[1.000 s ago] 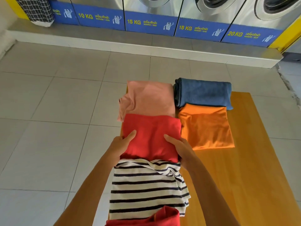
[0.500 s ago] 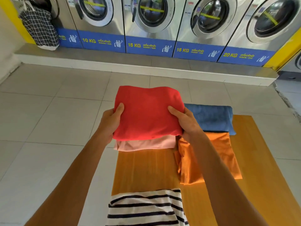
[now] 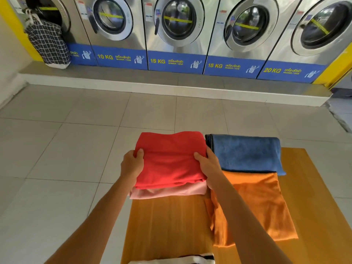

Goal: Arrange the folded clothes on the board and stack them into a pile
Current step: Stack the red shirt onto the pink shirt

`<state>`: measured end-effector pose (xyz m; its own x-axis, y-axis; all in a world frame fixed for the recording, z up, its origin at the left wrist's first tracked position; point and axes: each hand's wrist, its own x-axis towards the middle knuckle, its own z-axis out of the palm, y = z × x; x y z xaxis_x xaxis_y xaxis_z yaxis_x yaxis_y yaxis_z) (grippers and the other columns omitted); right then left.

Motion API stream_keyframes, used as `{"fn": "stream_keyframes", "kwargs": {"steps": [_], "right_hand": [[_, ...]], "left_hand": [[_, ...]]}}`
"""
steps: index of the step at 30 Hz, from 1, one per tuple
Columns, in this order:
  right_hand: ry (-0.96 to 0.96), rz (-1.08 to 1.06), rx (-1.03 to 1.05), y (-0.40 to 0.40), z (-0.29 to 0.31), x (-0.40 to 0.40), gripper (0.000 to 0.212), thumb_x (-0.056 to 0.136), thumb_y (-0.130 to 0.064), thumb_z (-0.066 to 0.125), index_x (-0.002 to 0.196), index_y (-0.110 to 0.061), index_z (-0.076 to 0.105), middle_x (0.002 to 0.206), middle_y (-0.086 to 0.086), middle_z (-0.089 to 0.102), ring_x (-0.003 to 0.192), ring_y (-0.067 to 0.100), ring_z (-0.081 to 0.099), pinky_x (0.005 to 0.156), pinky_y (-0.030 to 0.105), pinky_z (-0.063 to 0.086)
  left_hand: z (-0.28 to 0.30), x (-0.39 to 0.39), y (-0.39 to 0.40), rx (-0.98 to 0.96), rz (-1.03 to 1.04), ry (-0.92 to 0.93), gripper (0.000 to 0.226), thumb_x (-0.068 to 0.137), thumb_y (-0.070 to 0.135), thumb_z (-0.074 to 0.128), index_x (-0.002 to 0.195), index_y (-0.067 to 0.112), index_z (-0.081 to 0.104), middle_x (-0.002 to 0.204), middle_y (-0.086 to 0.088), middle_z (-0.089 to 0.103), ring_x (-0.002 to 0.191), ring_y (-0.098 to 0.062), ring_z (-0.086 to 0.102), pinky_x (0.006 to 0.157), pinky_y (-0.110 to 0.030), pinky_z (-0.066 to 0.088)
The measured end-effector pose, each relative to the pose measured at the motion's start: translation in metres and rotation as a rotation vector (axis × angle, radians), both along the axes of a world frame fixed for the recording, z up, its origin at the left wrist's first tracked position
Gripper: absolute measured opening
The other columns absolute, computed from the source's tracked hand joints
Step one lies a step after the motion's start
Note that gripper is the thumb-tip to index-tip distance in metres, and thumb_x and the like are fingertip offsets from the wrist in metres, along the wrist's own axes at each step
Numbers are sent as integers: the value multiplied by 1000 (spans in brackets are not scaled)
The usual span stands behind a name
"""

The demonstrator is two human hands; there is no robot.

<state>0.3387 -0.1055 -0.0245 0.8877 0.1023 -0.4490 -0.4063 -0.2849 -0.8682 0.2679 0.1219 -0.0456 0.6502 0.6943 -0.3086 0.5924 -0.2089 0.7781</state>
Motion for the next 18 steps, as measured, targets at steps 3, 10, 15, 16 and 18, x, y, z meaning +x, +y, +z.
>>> {"fn": "stream_keyframes", "kwargs": {"steps": [3,10,15,16,18], "right_hand": [[9,-7,-30,1,-4,-1,56,100,-27,55,153,-23,37,136,4,54,122,30,55,106,56,47],[46,-14,-72,0,-9,-8,55,100,-30,57,150,-15,41,141,10,54,126,33,54,110,53,44],[-23,21,-63,-15,5,-40,48,99,-29,58,143,-15,46,119,-4,62,107,19,63,95,41,55],[-45,31,-30,-22,8,-55,45,99,-27,58,142,-19,47,116,-7,64,103,15,65,90,37,56],[-93,53,13,-42,9,-90,33,98,-26,60,130,-32,53,116,-10,67,101,9,67,83,32,57]], "left_hand": [[-6,1,-3,-23,11,-16,34,101,39,42,95,9,59,77,-1,56,80,-26,55,64,-32,39],[-8,-14,-4,-83,31,70,42,98,40,50,122,8,64,115,-12,67,103,-33,60,91,-43,47],[14,-56,1,-99,-40,108,45,97,31,49,139,17,52,137,-9,58,117,-32,59,98,-47,50],[19,-72,-1,-109,-47,93,47,96,30,50,141,19,49,140,-7,56,120,-30,58,97,-43,49],[25,-110,-7,-127,-59,60,45,95,32,53,139,24,50,140,-4,56,122,-26,57,97,-40,47]]}}
